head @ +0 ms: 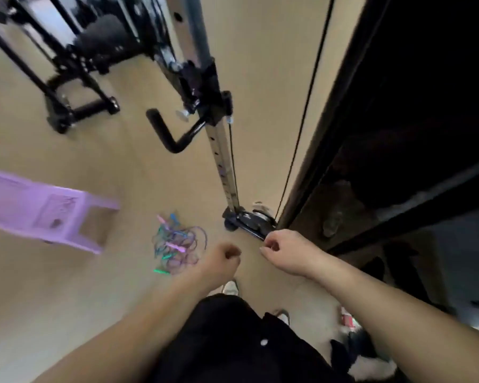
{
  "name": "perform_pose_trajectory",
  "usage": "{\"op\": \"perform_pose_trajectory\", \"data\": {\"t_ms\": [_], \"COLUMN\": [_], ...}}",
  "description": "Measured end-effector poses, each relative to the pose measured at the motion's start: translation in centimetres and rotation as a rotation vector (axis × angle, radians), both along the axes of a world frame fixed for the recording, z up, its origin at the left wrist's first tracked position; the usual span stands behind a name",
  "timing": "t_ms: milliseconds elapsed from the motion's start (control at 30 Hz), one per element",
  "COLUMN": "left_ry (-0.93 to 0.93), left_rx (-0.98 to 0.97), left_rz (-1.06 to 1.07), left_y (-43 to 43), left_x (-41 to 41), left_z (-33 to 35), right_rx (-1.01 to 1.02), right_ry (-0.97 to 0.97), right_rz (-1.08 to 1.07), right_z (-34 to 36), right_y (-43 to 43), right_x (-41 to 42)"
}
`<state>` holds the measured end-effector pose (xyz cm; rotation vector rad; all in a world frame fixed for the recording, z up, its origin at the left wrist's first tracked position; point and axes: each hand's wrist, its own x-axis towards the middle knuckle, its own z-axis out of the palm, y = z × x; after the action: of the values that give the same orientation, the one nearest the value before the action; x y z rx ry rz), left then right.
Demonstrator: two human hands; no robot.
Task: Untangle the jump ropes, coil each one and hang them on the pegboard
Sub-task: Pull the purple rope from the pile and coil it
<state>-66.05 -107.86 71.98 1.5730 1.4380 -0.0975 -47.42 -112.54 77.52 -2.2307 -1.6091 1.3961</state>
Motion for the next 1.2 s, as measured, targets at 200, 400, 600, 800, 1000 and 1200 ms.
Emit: {"op": "perform_pose_trajectory", "data": {"t_ms": [200, 400, 600, 800, 1000, 1200], "left_ry": [-0.03, -0.038, -0.018, 0.069, 0.083, 0.085], "left_rx": [0.007, 0.024, 0.03, 0.135, 0.207, 0.23], "left_rz": [0.373, 0.563, 0.634, 0.641, 0.554, 0.301], "left_y": [2.2, 6.3, 12.3, 21.9, 31.9, 43.7], "left_x": [-11.7, -21.1, -26.1, -28.7, -30.2, -32.4], "left_z": [-1.1, -0.6, -0.8, -1.2, -0.4, -0.4], "right_rx": [0.024, 0.013, -0.004, -0.028, -0.011, -0.004], "right_ry": [0.019, 0.123, 0.127, 0.126, 0.123, 0.091], "right_rz": [0.294, 0.356, 0.365, 0.303, 0.15, 0.01], "right_z": [-1.2, -0.7, -2.1, -3.6, -4.5, -5.8], "right_y": [7.6, 15.7, 24.1, 34.0, 42.6, 51.0], "right_x": [-10.7, -20.7, -27.0, -30.5, -32.2, -32.2]}}
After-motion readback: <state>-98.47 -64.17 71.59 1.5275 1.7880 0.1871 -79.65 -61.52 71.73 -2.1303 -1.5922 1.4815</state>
